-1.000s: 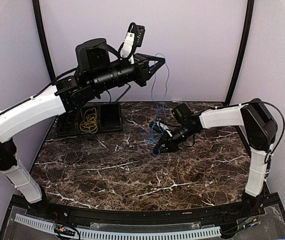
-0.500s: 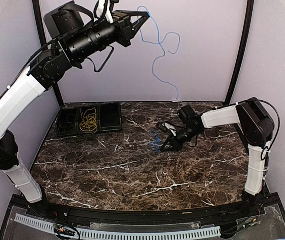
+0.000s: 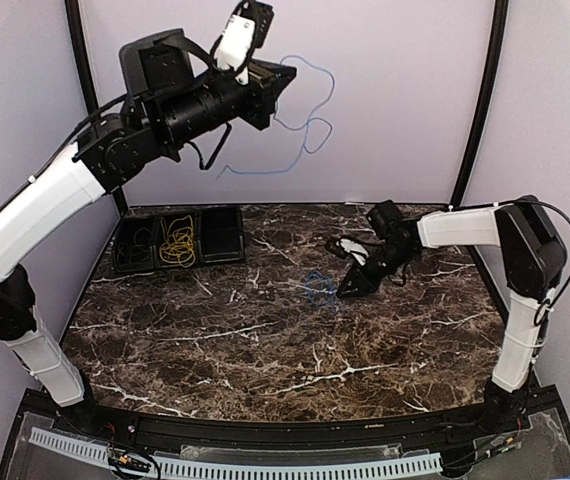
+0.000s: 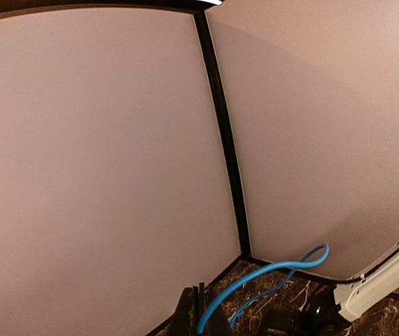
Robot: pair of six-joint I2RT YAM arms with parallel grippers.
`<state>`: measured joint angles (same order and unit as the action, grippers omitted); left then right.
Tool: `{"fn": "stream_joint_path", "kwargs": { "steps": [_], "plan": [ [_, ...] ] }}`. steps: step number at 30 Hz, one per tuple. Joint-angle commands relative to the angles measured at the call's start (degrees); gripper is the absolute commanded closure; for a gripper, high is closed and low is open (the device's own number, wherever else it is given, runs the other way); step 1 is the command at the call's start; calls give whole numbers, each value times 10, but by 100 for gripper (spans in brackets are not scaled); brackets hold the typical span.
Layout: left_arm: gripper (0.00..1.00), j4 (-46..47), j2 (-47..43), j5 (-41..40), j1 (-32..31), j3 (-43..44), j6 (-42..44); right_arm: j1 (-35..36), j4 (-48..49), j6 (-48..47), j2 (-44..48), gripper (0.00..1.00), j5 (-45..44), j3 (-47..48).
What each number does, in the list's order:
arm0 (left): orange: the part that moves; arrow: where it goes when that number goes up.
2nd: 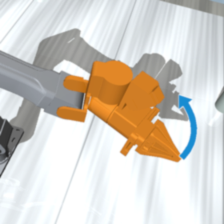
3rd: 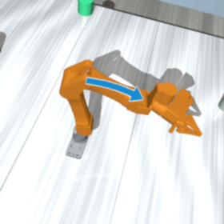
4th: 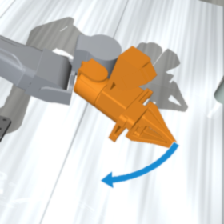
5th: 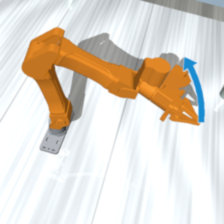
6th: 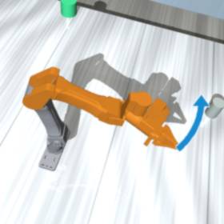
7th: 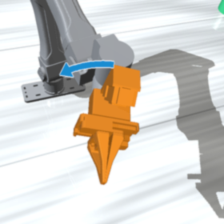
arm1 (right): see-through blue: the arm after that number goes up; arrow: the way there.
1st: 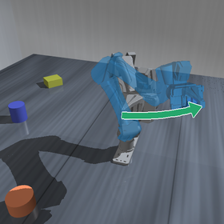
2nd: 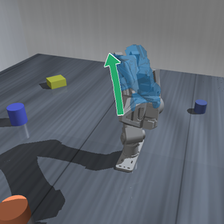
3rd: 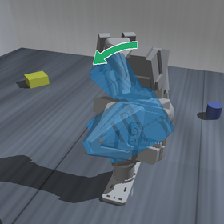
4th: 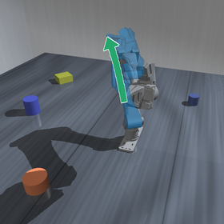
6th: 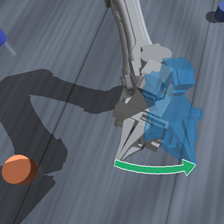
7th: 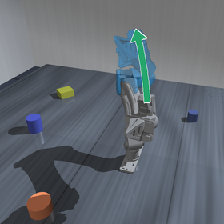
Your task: Untangle the cables
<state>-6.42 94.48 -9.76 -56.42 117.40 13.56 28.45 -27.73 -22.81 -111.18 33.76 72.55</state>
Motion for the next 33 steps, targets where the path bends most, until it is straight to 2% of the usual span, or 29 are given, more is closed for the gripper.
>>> {"fn": "stream_joint_path", "kwargs": {
  "steps": [1,5,9,17,18,33],
  "plan": [
    [100,-27,-31,-17,1,-89,1,-6,-26,-23,91,61,-61,-12],
    [100,-40,-45,-20,12,-152,-25,-12,-40,-37,151,53,-110,-39],
    [100,-79,-37,1,45,-170,-69,-21,-40,-47,202,51,-119,-74],
    [100,-110,-13,35,134,-190,-116,-36,65,-60,304,49,-65,-204],
    [100,-111,-3,36,160,-192,-115,-38,85,-68,320,48,-76,-227],
    [100,-94,23,29,273,-216,-107,-46,89,-80,319,48,-77,-244]
  ]
}}
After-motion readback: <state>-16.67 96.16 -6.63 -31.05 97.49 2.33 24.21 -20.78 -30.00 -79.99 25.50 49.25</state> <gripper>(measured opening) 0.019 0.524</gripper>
